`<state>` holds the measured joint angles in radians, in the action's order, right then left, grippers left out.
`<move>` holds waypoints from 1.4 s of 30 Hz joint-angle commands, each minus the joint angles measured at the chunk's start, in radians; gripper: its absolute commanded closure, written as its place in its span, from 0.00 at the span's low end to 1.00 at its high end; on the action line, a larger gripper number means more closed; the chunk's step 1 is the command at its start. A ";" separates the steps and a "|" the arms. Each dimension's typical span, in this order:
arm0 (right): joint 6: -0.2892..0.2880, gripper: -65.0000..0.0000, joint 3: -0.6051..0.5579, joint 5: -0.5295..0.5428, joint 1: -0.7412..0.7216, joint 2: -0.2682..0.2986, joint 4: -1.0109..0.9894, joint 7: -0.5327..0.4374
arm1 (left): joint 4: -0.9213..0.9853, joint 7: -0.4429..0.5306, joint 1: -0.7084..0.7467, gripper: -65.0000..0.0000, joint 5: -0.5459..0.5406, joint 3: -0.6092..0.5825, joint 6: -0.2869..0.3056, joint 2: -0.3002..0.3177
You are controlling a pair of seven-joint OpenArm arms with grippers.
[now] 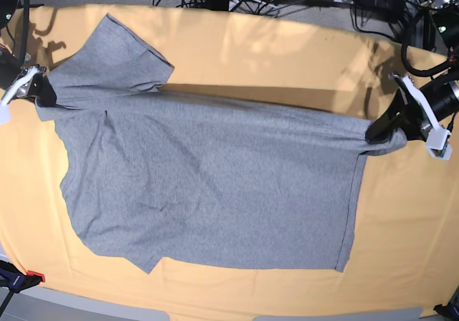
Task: Layout the t-shirt on the table in an organized manner, then fold the t-shirt properly
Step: 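Fold the shoulder edge toward the hem with both grippers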
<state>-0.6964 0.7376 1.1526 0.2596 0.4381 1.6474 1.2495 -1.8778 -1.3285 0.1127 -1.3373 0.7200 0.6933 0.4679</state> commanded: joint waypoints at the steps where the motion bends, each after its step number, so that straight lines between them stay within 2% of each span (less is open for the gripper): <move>1: -0.002 1.00 0.009 0.050 -0.010 0.025 0.016 -0.019 | -0.012 0.028 -0.018 1.00 -0.021 0.006 0.005 0.020; 4: -0.002 1.00 0.009 0.110 -0.020 0.025 0.016 -0.014 | -0.012 0.027 -0.040 1.00 -0.019 -0.006 0.005 0.020; 6: -0.002 1.00 0.009 0.145 -0.027 0.025 0.018 0.021 | -0.011 0.027 -0.047 1.00 -0.019 -0.029 0.005 0.021; 10: -0.002 1.00 0.009 0.203 -0.034 0.025 0.033 0.049 | -0.011 0.041 -0.047 1.00 0.016 -0.111 0.005 0.030; 16: -0.002 1.00 0.009 0.186 -0.095 0.024 0.033 0.049 | -0.011 0.135 -0.108 1.00 0.212 -0.209 0.005 0.047; 19: -0.002 1.00 0.007 0.137 -0.111 0.024 0.033 0.039 | 0.002 0.155 -0.153 1.00 0.257 -0.235 0.005 0.051; 22: -0.002 1.00 0.007 0.077 -0.110 0.022 0.033 -0.027 | 0.058 0.156 -0.206 1.00 0.267 -0.247 0.005 0.050; 28: -0.002 1.00 -0.052 -0.042 -0.111 0.022 0.033 -0.118 | 0.285 0.179 -0.309 1.00 0.266 -0.247 0.005 0.051; 35: -0.002 1.00 -0.246 -0.355 -0.128 0.022 0.033 -0.352 | 0.525 0.206 -0.407 1.00 0.223 -0.247 0.005 0.050; 40: 0.002 1.00 -0.273 -0.434 -0.200 0.022 0.033 -0.356 | 0.552 0.207 -0.443 1.00 0.222 -0.247 0.005 0.050; 42: 0.027 1.00 -0.274 -0.468 -0.216 0.022 0.033 -0.356 | 0.552 0.204 -0.443 1.00 0.222 -0.250 0.005 0.050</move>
<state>-0.6704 0.4561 0.6773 0.0563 0.4374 1.6627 0.9115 -1.3121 -1.1511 -0.3077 -1.0916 0.4656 0.6933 0.4980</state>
